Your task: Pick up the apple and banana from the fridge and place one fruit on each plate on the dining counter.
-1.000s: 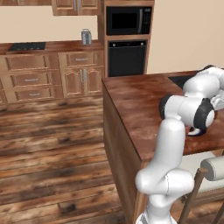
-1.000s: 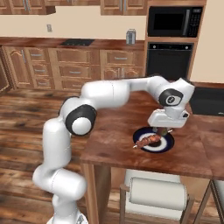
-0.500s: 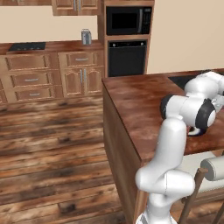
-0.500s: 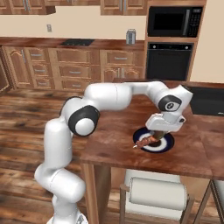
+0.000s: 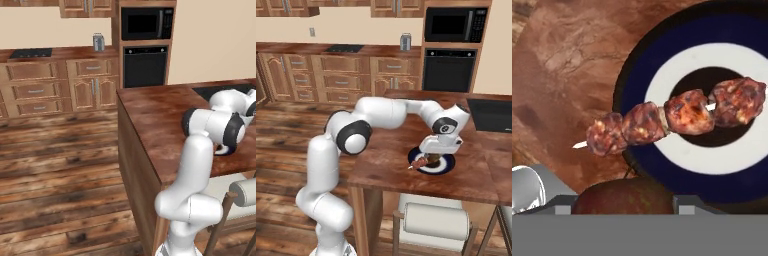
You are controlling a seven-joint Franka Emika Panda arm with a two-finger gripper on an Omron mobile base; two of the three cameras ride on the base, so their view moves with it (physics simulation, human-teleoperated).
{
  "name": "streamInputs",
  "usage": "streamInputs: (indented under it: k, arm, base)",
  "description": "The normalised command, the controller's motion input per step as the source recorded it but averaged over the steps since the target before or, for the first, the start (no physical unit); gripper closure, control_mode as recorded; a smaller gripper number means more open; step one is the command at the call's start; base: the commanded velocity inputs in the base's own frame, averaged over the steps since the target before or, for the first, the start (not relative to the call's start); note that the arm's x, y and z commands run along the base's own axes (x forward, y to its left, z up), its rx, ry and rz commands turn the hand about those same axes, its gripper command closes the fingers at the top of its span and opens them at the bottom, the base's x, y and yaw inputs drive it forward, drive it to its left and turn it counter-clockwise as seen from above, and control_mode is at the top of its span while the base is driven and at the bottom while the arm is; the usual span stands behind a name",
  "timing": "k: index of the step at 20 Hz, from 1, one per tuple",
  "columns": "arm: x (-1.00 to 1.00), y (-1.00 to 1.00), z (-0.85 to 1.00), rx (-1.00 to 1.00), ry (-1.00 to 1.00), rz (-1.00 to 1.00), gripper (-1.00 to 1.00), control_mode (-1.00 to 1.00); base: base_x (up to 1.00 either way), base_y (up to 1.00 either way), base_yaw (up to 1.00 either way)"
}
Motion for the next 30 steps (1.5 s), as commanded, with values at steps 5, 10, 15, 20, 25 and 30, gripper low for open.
streamInputs:
  k: [5,10,15,20,25,30]
  arm:
    - [0.29,-0.09,-0.39,0.0,0.0,0.0,1.0,-1.0]
    - [0.36,-0.13,-0.28,0.0,0.0,0.0,1.0,-1.0]
    - [0.43,-0.21,-0.18,0.0,0.0,0.0,1.0,-1.0]
    - [0.1,-0.22,-0.26,0.0,-0.03,0.0,1.0,-1.0]
    - [-0.1,-0.05,-0.35,0.0,-0.1,-0.03,-1.0,-1.0]
    - [-0.02,0.0,-0.24,0.0,-0.09,-0.04,-1.0,-1.0]
  base:
    - [0.0,0.0,0.0]
    - [0.0,0.0,0.0]
    - [0.0,0.0,0.0]
    - [0.0,0.0,0.0]
    - [0.0,0.0,0.0]
    - [0.0,0.0,0.0]
